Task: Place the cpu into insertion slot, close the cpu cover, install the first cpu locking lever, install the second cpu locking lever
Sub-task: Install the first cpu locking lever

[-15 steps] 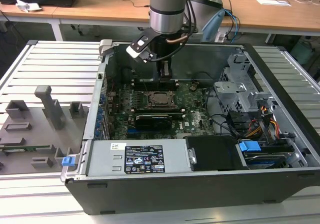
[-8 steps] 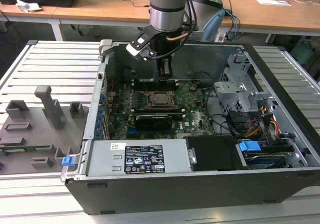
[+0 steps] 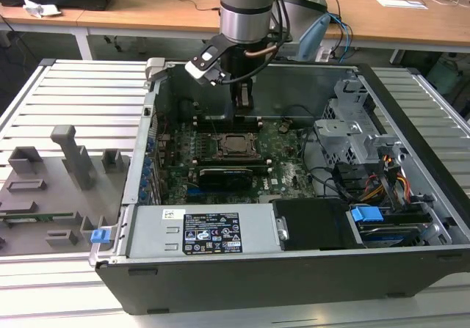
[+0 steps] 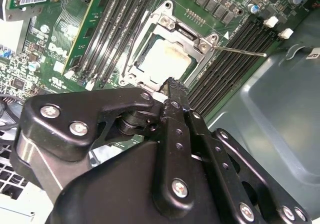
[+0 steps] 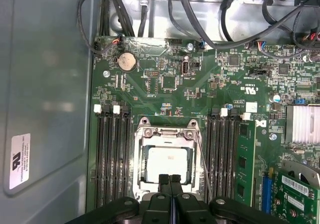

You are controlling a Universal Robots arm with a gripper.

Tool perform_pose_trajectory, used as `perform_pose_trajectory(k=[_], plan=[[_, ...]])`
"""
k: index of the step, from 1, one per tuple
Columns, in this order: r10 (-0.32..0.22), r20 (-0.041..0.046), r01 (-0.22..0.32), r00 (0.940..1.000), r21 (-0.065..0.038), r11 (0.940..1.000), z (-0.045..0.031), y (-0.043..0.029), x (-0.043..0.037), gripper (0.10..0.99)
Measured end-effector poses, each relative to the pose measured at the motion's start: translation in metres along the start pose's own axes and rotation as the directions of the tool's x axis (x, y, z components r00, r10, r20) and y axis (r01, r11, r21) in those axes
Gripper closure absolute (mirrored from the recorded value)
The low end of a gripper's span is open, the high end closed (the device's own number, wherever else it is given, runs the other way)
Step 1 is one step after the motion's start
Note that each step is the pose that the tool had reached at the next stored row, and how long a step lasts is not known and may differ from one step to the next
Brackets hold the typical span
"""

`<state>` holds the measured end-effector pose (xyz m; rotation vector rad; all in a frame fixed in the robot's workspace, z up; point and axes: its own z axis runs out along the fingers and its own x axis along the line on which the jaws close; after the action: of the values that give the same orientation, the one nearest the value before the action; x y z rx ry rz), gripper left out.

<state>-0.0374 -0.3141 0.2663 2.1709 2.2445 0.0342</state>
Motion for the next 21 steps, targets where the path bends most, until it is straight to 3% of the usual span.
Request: perform_pose_trajectory(k=[21], plan=[[0.0, 0.0, 0.0, 1.0, 0.0, 1.0, -0.0141, 0.0004, 0.0, 0.98]])
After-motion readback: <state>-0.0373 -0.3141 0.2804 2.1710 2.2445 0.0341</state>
